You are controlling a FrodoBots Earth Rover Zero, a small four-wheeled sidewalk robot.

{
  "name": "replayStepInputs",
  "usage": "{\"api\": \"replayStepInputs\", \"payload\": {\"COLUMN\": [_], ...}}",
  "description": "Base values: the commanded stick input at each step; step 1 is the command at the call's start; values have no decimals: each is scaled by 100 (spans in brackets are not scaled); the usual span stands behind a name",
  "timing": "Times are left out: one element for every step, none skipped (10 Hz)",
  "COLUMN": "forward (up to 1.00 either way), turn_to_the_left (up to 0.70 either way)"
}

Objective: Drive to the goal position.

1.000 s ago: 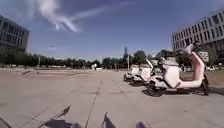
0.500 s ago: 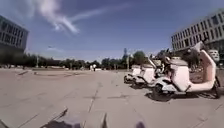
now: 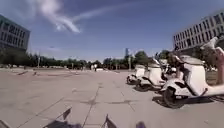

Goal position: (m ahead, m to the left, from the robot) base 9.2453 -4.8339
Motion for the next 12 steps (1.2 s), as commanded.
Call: {"api": "replayStepInputs", "payload": {"forward": [70,70,70,70,70,70,70,70,70,70,70,70], "turn_to_the_left": [7,7,7,7,7,7,7,7,7,7,2,-7]}}
